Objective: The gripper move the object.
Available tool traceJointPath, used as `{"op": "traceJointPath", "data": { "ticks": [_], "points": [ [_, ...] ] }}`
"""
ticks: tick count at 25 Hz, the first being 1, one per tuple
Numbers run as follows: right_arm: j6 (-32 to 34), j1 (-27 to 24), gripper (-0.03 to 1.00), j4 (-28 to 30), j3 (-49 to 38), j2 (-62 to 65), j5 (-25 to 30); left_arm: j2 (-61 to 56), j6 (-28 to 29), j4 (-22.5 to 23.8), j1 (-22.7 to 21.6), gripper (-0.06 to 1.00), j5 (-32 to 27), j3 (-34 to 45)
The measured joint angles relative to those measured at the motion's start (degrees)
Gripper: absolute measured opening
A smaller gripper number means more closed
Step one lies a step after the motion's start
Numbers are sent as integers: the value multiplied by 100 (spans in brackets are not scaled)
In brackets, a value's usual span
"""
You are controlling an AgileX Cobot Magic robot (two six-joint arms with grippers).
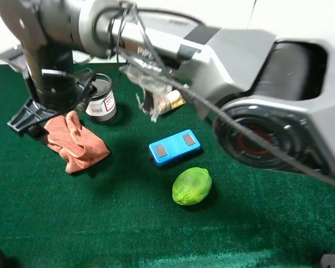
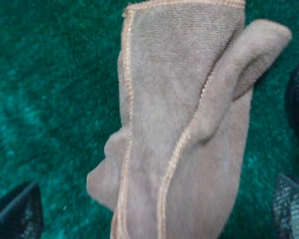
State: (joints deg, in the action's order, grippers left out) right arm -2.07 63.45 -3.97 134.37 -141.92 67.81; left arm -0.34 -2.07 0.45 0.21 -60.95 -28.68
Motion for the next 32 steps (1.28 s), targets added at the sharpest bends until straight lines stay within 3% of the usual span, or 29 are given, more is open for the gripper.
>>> {"op": "traceJointPath", "data": {
  "ticks": [20,32],
  "points": [
    [34,0,70,-6,-24,1456,210,0,0,0,0,96,0,0],
    [33,0,70,675,-2054,3137,204,0,0,0,0,96,0,0]
  ]
}}
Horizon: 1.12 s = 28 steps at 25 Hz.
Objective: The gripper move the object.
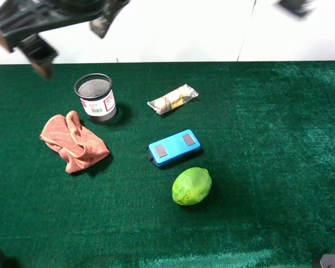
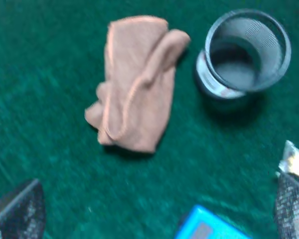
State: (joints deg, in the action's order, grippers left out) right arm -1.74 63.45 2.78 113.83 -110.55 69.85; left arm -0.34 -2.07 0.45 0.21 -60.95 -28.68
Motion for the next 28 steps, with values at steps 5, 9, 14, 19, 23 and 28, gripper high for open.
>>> {"op": "traceJointPath", "data": {
  "ticks": [5,9,14,19,23,28],
  "points": [
    [14,0,70,286,-728,752,0,0,0,0,0,96,0,0],
    [14,-44,70,384,-1350,1347,0,0,0,0,0,96,0,0],
    [33,-199,70,414,-2184,2158,0,0,0,0,0,96,0,0],
    [33,-514,70,413,-2950,2981,5,0,0,0,0,96,0,0],
    [38,-867,70,413,-3420,3649,5,0,0,0,0,96,0,0],
    [56,-1293,70,413,-4070,4483,5,0,0,0,0,96,0,0]
  ]
}}
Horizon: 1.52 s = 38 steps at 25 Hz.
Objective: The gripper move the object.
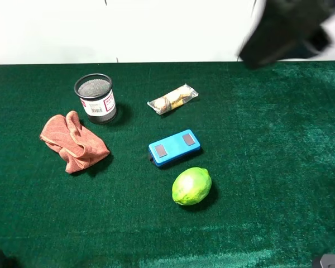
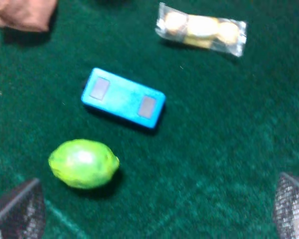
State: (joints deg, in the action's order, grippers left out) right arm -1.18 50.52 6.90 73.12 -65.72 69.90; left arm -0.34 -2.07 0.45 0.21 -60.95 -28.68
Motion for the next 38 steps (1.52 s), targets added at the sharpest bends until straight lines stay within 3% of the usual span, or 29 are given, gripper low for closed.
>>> {"op": "traceJointPath", "data": {
  "ticks": [8,19,24,32,38],
  "points": [
    [66,-804,70,0,-1421,1438,0,0,0,0,0,96,0,0],
    [344,-2914,70,-262,-3243,4083,-903,0,0,0,0,96,0,0],
    [365,-3602,70,-452,-3778,5200,-960,0,0,0,0,96,0,0],
    [365,-4307,70,-690,-4310,6513,-988,0,0,0,0,96,0,0],
    [365,-4718,70,-834,-4471,6606,-1100,0,0,0,0,96,0,0]
  ]
}}
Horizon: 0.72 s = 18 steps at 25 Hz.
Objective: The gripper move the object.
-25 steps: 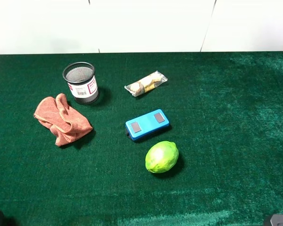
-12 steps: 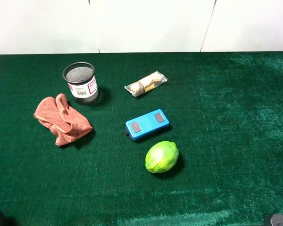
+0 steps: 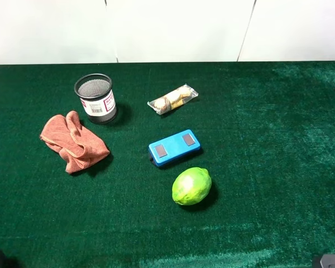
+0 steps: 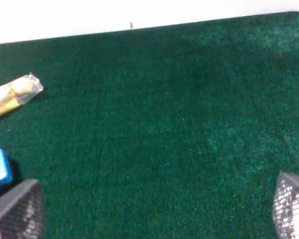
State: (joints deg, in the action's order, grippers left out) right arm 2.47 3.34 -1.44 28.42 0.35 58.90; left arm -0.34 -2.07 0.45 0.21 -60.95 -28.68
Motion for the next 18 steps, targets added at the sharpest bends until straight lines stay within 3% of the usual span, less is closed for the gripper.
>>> {"op": "traceJointPath", "data": {
  "ticks": [18],
  "points": [
    [0,-30,70,0,0,2,0,0,0,0,0,96,0,0]
  ]
}}
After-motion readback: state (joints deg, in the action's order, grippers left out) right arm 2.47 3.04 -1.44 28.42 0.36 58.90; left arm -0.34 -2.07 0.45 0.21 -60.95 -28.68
